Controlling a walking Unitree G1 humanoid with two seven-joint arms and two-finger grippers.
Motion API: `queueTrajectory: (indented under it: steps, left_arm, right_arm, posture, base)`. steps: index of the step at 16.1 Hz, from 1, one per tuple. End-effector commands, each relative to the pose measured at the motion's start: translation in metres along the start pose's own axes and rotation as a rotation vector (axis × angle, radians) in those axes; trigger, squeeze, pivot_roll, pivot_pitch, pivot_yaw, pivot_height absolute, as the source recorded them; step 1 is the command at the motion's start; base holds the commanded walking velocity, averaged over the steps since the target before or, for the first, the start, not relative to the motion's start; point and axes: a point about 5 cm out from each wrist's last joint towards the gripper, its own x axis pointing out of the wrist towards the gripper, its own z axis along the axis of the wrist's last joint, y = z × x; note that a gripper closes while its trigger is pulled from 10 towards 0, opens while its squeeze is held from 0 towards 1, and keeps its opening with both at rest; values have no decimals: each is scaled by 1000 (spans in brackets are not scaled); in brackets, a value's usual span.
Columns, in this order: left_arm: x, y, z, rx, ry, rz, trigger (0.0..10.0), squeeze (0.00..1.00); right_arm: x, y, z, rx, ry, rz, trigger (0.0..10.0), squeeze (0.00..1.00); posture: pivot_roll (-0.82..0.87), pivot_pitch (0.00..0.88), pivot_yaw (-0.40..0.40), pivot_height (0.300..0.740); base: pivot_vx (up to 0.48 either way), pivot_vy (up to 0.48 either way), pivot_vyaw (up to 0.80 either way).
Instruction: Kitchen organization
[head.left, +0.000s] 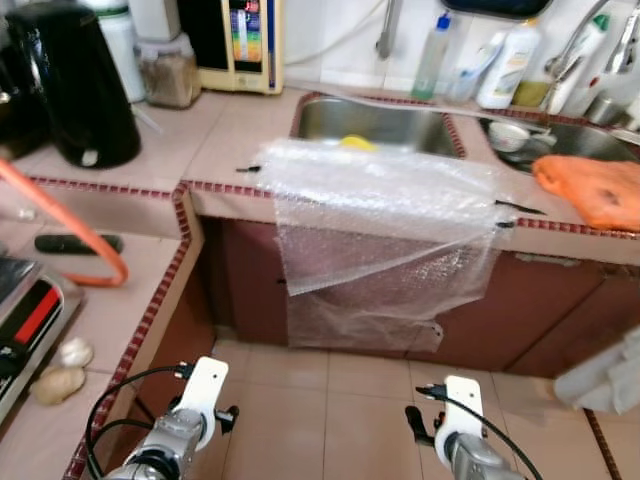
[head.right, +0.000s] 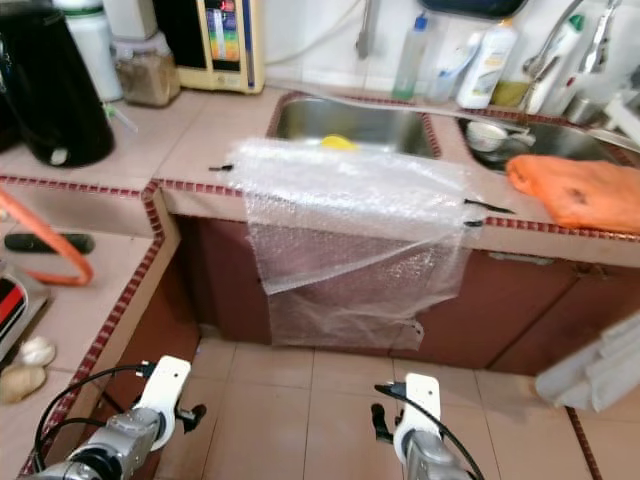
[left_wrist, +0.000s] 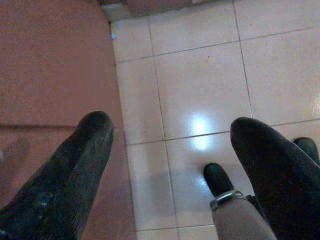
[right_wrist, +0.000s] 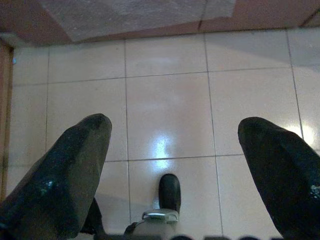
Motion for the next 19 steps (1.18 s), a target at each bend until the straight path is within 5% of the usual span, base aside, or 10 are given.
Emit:
queueTrajectory:
  steps: [1, 10, 19]
  left_arm:
    - [1, -3, 7, 16, -24, -9, 10000, 0]
    - [1, -4, 9, 45, -25, -23, 10000, 0]
    - [1, -4, 10, 58, -30, -23, 10000, 0]
  right_arm:
    - [-1, -4, -4, 9, 14, -11, 10000, 0]
    - [-1, -3, -5, 36, 13, -10, 10000, 0]
    - [-1, -2, -5, 42, 7, -10, 10000, 0]
  posture:
    - [-8, 0, -40, 740]
    - [-14, 0, -28, 740]
    - [-19, 0, -22, 740]
  base:
    - [0, 0, -744]
    - [0, 0, -707]
    - [0, -37, -153]
